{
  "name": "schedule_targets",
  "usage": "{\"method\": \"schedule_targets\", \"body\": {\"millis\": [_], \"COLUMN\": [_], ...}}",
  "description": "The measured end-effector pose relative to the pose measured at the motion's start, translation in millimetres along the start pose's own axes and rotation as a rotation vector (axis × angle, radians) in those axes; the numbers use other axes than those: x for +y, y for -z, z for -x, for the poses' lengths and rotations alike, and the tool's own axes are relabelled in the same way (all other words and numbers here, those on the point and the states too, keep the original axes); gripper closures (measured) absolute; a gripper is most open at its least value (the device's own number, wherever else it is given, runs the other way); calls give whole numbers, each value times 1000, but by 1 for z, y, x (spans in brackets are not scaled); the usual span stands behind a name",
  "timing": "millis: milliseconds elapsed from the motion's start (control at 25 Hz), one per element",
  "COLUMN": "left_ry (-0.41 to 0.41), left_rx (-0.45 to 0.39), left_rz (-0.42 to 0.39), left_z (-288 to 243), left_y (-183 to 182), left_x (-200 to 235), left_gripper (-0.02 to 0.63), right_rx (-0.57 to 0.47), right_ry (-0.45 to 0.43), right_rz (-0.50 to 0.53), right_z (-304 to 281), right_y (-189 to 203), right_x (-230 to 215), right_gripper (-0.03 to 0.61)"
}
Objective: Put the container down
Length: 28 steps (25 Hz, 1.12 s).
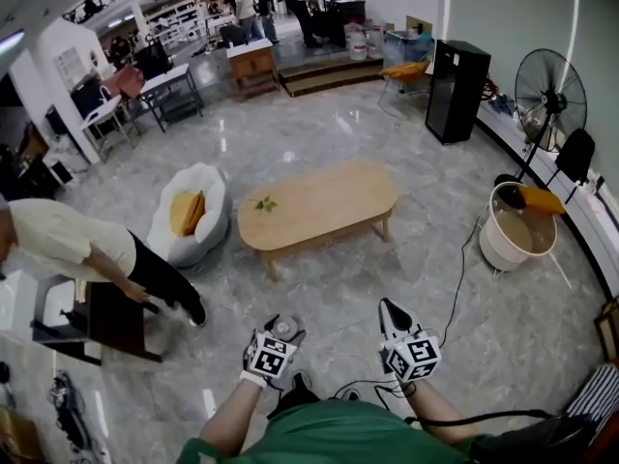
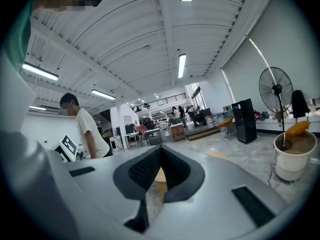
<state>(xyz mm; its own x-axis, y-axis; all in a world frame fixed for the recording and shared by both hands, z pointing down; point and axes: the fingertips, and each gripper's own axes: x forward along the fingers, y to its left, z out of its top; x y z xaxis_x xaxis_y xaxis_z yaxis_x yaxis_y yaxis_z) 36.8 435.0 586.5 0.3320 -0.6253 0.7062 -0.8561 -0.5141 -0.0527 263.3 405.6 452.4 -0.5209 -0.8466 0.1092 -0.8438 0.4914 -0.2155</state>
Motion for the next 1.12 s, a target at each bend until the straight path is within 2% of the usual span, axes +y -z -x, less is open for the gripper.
{"method": "schedule_targets", "body": {"millis": [200, 440, 760, 1120], "left_ry": [3, 48, 81, 113], "left_rx": [7, -1, -16, -5], "left_rz": [-2, 10, -14, 14], "left_z": [-17, -41, -69, -90], "left_y": [-6, -17, -19, -8], "left_x": [17, 48, 137, 224], "left_gripper": [272, 272, 272, 272], "right_rx": [-6, 19, 53, 97], "right_ry": [22, 50, 81, 106], "right_rz": [17, 36, 85, 115], "right_z": [-17, -56, -141, -220], "right_y": [-2, -6, -12, -15], "right_x": [-8, -8, 22, 54], "right_gripper": [565, 565, 565, 565]}}
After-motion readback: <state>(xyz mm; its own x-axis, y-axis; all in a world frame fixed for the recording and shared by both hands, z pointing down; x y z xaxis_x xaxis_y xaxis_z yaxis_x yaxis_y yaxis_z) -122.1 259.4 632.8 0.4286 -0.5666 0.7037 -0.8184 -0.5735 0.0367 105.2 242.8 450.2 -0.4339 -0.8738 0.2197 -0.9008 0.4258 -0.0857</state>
